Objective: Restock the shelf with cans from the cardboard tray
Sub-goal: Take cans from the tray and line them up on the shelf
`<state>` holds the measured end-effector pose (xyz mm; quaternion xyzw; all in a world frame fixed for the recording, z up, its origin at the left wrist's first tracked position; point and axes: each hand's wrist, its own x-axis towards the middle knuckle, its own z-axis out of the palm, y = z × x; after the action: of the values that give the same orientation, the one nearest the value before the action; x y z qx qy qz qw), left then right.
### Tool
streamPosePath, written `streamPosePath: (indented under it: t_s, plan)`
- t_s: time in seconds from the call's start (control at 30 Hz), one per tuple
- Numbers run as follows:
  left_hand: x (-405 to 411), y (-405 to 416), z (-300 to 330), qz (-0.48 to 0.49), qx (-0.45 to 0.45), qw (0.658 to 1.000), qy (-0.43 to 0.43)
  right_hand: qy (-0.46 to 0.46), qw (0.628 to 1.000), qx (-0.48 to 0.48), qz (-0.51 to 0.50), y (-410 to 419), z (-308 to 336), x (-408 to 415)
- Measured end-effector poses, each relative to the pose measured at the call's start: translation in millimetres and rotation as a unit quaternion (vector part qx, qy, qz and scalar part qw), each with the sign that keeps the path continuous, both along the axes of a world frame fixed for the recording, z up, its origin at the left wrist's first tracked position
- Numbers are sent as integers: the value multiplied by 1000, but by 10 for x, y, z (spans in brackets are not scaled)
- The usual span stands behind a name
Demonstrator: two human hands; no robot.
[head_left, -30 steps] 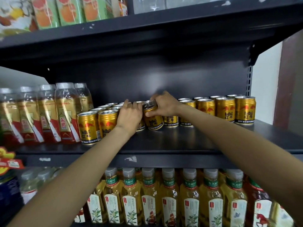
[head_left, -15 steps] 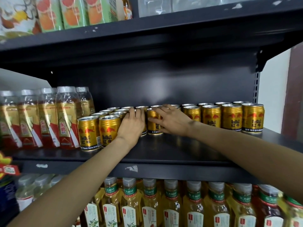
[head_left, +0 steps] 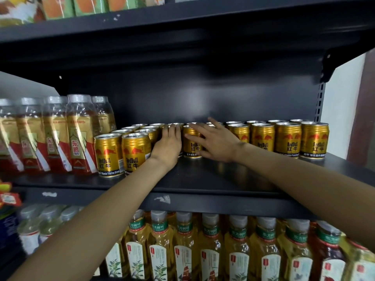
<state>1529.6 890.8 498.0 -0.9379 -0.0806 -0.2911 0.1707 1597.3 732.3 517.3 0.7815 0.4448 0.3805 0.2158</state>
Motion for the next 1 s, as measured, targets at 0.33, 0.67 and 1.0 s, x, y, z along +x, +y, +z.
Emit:
streamPosePath:
  t_s: [0.33,0.67,1.0]
  plan:
    - [-226,93,323,32,211,977,-3,59,997,44,2,5,52,-18]
    - [-245,11,186,48,187,978,76,7,998,49,-40,236,13,-137]
    - [-796,-132,130,-176,50,974,-133,119,960,244,66,-131,33,-744]
